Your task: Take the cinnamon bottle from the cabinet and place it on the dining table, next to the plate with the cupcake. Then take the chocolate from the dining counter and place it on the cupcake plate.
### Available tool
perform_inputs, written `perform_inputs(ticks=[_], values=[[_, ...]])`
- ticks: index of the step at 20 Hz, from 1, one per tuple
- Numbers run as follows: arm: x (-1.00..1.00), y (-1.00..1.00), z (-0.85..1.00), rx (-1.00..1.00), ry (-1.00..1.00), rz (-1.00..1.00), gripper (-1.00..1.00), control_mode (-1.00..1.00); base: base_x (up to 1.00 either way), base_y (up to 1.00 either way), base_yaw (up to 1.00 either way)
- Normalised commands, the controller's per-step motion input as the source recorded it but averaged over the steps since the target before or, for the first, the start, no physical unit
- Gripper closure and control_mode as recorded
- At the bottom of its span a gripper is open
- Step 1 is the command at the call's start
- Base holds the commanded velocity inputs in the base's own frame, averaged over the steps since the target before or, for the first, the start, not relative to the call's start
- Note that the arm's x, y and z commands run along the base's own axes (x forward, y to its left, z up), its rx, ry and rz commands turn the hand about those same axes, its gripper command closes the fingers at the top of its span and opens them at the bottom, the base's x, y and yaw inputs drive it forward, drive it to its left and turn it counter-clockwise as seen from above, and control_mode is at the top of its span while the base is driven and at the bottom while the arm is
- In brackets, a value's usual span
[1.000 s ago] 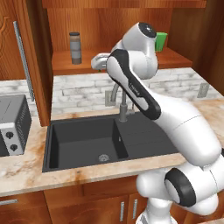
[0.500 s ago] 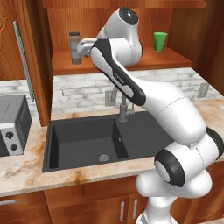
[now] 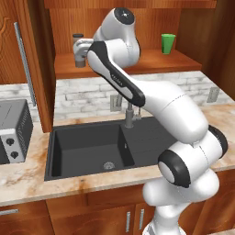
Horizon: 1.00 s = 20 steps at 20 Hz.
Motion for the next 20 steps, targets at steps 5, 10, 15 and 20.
perform_inputs(ticks=[5,10,15,20], values=[[0.07,0.04,-0.05,0.00,-0.03,0.01,-1.00,-1.00,0.00,0.00,0.00],[0.00,0.00,0.00,0.00,-0.03,0.00,-1.00,-1.00,0.00,0.00,0.00],[0.03,0.02,0.00,0.00,-0.01,0.00,-1.00,-1.00,0.00,0.00,0.00],[0.16,0.11,0.00,0.00,-0.01,0.02,-1.00,-1.00,0.00,0.00,0.00]])
